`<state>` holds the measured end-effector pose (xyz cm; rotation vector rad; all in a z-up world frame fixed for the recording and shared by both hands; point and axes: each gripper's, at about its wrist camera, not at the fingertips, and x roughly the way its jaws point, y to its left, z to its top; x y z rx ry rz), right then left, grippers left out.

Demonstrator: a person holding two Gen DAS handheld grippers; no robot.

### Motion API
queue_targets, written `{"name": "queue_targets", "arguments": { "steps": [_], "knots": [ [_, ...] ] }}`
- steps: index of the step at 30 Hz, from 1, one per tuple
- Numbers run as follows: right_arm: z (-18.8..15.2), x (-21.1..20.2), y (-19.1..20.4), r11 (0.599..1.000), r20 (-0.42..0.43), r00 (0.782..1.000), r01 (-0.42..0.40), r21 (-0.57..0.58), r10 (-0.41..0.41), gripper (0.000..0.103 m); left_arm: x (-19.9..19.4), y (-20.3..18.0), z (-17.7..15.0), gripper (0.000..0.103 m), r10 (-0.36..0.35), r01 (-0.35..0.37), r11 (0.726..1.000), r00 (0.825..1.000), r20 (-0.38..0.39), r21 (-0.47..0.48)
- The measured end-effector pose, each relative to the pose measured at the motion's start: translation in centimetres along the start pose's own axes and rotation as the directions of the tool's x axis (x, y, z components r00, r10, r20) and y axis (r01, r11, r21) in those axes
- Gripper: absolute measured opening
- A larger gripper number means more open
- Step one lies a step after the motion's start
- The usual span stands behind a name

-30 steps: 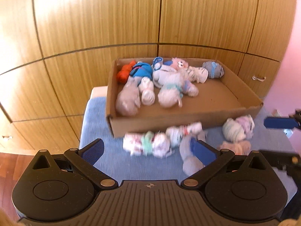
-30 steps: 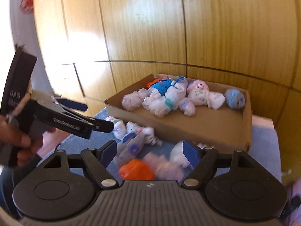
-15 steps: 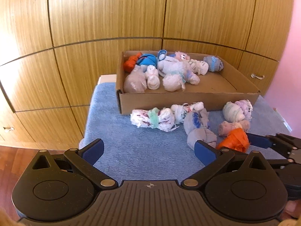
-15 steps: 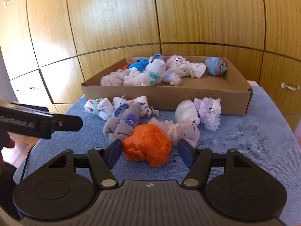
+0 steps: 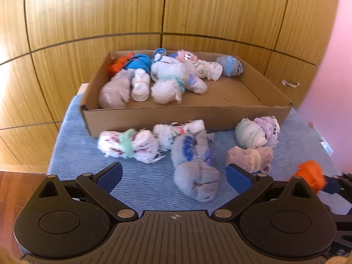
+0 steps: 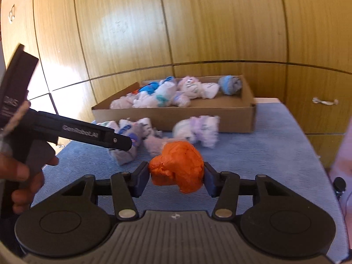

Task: Organize objects
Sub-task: 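Grasp the grey blue-marked sock with the left gripper while the right grasps the orange bundle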

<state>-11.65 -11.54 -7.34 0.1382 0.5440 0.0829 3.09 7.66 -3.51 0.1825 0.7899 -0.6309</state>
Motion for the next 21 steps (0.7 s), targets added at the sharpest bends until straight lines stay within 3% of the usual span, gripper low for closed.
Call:
{"name": "queue_targets", "arguments": {
  "steps": [3, 5, 10, 21],
  "knots": [
    [-0.3, -0.4, -1.0, 1.0, 0.006, 1.0, -0.003, 0.016, 0.003, 0.048, 0.6, -0.6, 0.1, 0.087, 0.011, -0.011, 1.0, 1.0, 0.006, -0.009],
    [-0.4, -0.4, -1.5, 1.0, 0.006, 1.0, -0.006, 0.03, 0.006, 0.048, 1.1, -0.6, 0.0, 0.074, 0.017, -0.017, 0.999, 1.0, 0.002, -0.029],
    [-0.4, -0.3, -2.2, 0.999, 0.01, 1.0, -0.014, 0.038, 0.014, 0.048, 1.3, -1.2, -0.3, 0.049, -0.023, 0.023, 0.999, 1.0, 0.013, -0.041],
    [-0.8, -0.6, -3.2, 0.999, 0.006, 1.0, -0.004, 0.039, 0.003, 0.048, -0.8, -1.8, -1.2, 0.047, -0.045, 0.045, 0.999, 0.999, 0.015, -0.01]
  ]
}}
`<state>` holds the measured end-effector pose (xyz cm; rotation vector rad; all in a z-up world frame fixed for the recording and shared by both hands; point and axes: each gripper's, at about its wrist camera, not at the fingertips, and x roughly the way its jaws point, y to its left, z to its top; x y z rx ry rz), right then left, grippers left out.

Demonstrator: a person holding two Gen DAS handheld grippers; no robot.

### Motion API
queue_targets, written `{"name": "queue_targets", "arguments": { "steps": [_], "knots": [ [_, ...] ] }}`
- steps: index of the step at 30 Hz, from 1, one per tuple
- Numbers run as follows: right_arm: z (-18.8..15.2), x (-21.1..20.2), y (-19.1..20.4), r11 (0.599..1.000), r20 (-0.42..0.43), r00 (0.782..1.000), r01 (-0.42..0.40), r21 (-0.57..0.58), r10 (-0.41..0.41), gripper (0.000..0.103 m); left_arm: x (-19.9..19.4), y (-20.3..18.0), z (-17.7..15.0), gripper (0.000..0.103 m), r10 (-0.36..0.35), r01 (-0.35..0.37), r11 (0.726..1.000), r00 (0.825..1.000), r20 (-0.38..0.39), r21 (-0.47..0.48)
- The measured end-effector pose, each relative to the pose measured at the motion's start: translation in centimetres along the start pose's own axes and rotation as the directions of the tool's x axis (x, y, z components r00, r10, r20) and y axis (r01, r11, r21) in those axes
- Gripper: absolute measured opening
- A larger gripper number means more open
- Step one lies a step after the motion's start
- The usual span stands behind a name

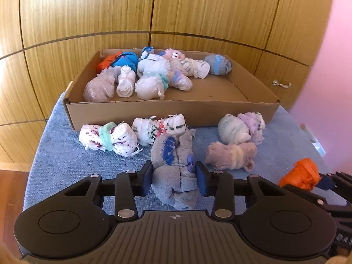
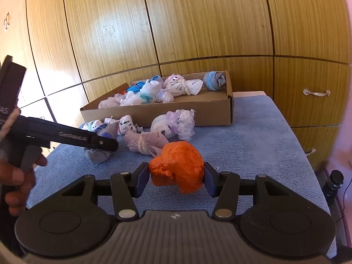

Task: Organize objects
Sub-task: 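Grasp the grey blue-marked sock with the left gripper while the right grasps the orange bundle, then carry both items into the box and open both grippers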

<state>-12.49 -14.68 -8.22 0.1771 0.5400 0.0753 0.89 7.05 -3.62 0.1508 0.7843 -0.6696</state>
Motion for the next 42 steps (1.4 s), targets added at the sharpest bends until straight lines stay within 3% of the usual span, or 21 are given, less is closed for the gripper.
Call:
{"name": "queue_targets", "arguments": {
  "steps": [10, 18, 24, 33, 37, 42],
  "knots": [
    [2.8, -1.4, -1.7, 1.0, 0.036, 0.999, 0.014, -0.019, -0.014, 0.048, -2.3, -0.7, 1.9, 0.047, -0.052, 0.052, 0.997, 0.999, -0.003, 0.064],
    [10.6, -0.8, -3.7, 0.992, 0.091, 0.995, -0.019, -0.121, 0.031, 0.048, -1.9, -2.6, 9.8, 0.048, -0.102, 0.094, 0.982, 0.994, 0.04, 0.163],
    [16.3, 2.5, -4.3, 0.973, 0.081, 0.995, -0.035, -0.23, 0.055, 0.048, 2.0, -3.7, 15.0, 0.048, -0.175, 0.174, 0.97, 0.985, -0.014, 0.169],
    [17.3, 13.1, -4.9, 0.925, -0.126, 0.99, -0.111, -0.363, 0.069, 0.048, 11.8, -3.7, 16.0, 0.048, -0.174, 0.197, 0.963, 0.976, -0.134, 0.183],
    [17.4, 16.2, -5.6, 0.915, -0.19, 0.979, -0.139, -0.379, 0.07, 0.048, 14.4, -3.6, 15.6, 0.048, -0.163, 0.193, 0.964, 0.972, -0.17, 0.184],
    [17.0, 18.4, -5.2, 0.859, -0.283, 0.957, -0.201, -0.471, 0.069, 0.048, 16.2, -3.5, 15.4, 0.047, -0.17, 0.204, 0.963, 0.968, -0.185, 0.179]
  ]
}}
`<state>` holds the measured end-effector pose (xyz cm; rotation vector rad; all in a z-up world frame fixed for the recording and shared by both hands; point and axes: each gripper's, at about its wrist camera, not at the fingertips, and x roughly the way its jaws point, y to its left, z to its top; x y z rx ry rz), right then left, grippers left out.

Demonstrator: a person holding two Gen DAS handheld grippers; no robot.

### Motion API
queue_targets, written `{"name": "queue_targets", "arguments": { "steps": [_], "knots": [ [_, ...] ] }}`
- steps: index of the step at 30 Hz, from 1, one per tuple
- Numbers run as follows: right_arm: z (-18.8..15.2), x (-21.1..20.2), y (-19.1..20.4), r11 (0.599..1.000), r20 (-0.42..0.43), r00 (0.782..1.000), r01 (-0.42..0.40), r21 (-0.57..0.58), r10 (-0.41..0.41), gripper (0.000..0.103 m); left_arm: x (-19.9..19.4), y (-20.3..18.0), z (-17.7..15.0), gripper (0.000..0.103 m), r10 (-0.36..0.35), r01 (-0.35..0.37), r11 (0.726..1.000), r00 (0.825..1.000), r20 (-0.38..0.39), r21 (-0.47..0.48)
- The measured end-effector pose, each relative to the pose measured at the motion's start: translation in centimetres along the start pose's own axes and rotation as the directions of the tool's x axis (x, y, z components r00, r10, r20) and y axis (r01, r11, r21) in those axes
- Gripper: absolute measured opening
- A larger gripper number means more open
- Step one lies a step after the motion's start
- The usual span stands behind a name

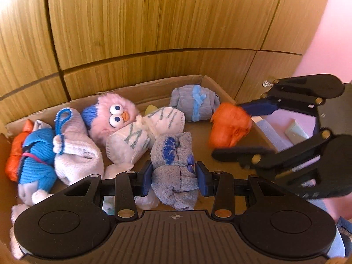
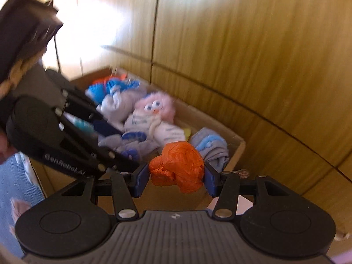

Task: Organize objects
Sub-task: 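Carry both items into the box and open both grippers, then move both grippers back to the socks on the towel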

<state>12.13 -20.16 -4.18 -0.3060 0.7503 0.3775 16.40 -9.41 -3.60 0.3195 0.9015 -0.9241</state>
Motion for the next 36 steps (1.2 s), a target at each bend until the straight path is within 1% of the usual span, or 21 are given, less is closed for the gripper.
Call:
{"name": "queue_targets", "arguments": {
  "steps": [3, 5, 10, 12, 15, 20, 24, 26, 28, 33, 36],
  "knots": [
    [0.3, 0.6, -0.3, 1.0, -0.025, 1.0, 0.005, -0.018, -0.006, 0.048, 0.5, -0.2, 0.1, 0.047, 0.022, -0.022, 1.0, 1.0, -0.006, 0.007],
    [0.3, 0.8, -0.6, 1.0, -0.03, 1.0, -0.002, -0.014, 0.001, 0.049, 0.6, -0.1, -0.1, 0.048, 0.02, -0.02, 1.0, 1.0, -0.004, 0.004],
    [0.2, 0.9, -0.4, 0.998, -0.049, 0.999, -0.001, -0.057, -0.002, 0.048, 0.7, 0.1, -0.4, 0.05, 0.022, -0.022, 0.999, 1.0, -0.001, 0.034],
    [0.3, 1.0, -0.3, 0.998, -0.049, 0.999, 0.004, -0.067, -0.007, 0.05, 0.6, 0.2, -0.4, 0.05, 0.025, -0.025, 0.999, 1.0, -0.001, 0.036],
    [0.4, 0.9, -0.3, 0.997, -0.052, 0.998, 0.02, -0.081, -0.024, 0.054, 0.3, 0.1, -0.4, 0.056, 0.037, -0.037, 0.999, 0.999, 0.003, 0.036],
    [0.4, 0.3, -0.3, 0.996, -0.052, 0.998, 0.018, -0.084, -0.023, 0.054, -0.5, 0.1, -0.5, 0.065, 0.033, -0.033, 0.998, 0.999, 0.009, 0.047],
    [0.4, -0.7, -0.4, 0.998, -0.04, 0.999, 0.015, -0.068, -0.018, 0.057, -1.1, -0.2, -0.3, 0.07, 0.022, -0.023, 0.999, 1.0, 0.022, 0.048],
    [0.3, -1.2, -0.4, 0.998, -0.039, 0.999, 0.015, -0.059, -0.017, 0.057, -1.2, -0.4, -0.2, 0.075, 0.019, -0.02, 0.999, 1.0, 0.025, 0.05],
    [0.2, -1.6, -0.3, 0.998, -0.034, 0.999, 0.014, -0.054, -0.016, 0.058, -1.5, -0.6, -0.3, 0.079, 0.032, -0.034, 0.998, 0.999, 0.033, 0.054],
    [0.5, -1.9, 0.0, 0.999, -0.023, 1.0, 0.013, -0.045, -0.014, 0.059, -1.9, -0.7, -0.1, 0.08, 0.068, -0.07, 0.997, 0.997, 0.036, 0.034],
    [0.9, -2.3, 0.2, 0.999, -0.02, 1.0, 0.007, -0.04, -0.008, 0.06, -2.8, -0.4, -0.1, 0.084, 0.087, -0.087, 0.996, 0.995, 0.04, 0.018]
  ]
}}
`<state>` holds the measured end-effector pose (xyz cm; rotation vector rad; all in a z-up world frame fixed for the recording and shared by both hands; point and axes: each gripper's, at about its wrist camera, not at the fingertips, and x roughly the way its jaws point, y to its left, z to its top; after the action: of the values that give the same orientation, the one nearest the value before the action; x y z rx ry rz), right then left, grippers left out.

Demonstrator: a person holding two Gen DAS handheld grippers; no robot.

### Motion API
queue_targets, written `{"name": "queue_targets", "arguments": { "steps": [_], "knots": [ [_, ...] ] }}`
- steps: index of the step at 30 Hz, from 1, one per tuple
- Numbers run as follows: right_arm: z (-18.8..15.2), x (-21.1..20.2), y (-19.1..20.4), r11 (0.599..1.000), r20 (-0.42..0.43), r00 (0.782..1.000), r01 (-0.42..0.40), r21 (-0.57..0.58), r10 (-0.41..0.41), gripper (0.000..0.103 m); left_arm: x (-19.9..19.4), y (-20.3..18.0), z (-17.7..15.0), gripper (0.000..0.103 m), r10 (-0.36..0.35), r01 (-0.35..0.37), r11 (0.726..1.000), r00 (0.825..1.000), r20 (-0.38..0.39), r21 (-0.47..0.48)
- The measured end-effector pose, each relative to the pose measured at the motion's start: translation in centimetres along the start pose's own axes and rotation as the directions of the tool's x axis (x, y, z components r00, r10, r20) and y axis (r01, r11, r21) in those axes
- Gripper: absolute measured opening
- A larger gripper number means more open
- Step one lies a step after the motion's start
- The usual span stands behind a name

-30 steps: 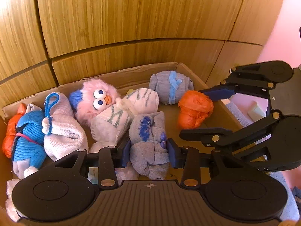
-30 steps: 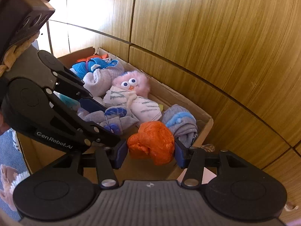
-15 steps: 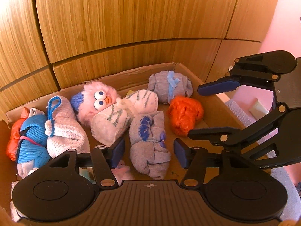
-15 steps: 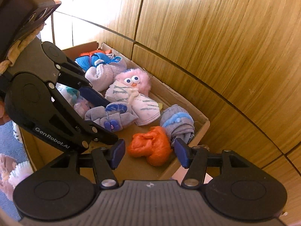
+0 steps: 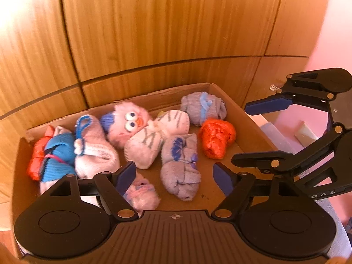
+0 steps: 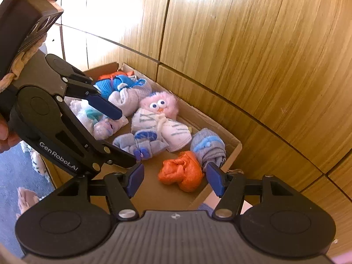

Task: Organize objects
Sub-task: 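Move both grippers back to the socks on the towel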

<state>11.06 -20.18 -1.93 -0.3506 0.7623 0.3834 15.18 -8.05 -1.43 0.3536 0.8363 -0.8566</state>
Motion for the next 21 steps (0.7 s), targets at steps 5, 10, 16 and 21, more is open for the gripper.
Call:
{"name": "queue_targets", "arguments": {
  "steps": [5, 10, 16, 21],
  "knots": [
    [0.2, -0.8, 0.2, 1.0, 0.011, 1.0, 0.001, 0.03, -0.002, 0.063, -1.3, 0.4, -0.1, 0.086, 0.016, -0.016, 0.999, 1.0, 0.014, -0.046],
    [0.1, -1.4, 0.3, 0.998, 0.009, 1.0, 0.013, 0.066, -0.013, 0.065, -2.6, 0.8, -0.3, 0.089, 0.015, -0.013, 0.997, 0.999, 0.035, -0.074],
    [0.5, -1.8, 1.3, 0.997, 0.005, 1.0, 0.021, 0.071, -0.022, 0.069, -4.2, 1.1, -0.7, 0.092, 0.021, -0.016, 0.997, 0.998, 0.06, -0.075],
    [1.1, -2.1, 2.5, 0.998, 0.007, 1.0, 0.014, 0.069, -0.014, 0.07, -5.7, 2.1, -1.4, 0.092, 0.044, -0.038, 0.995, 0.997, 0.066, -0.093]
  ]
}}
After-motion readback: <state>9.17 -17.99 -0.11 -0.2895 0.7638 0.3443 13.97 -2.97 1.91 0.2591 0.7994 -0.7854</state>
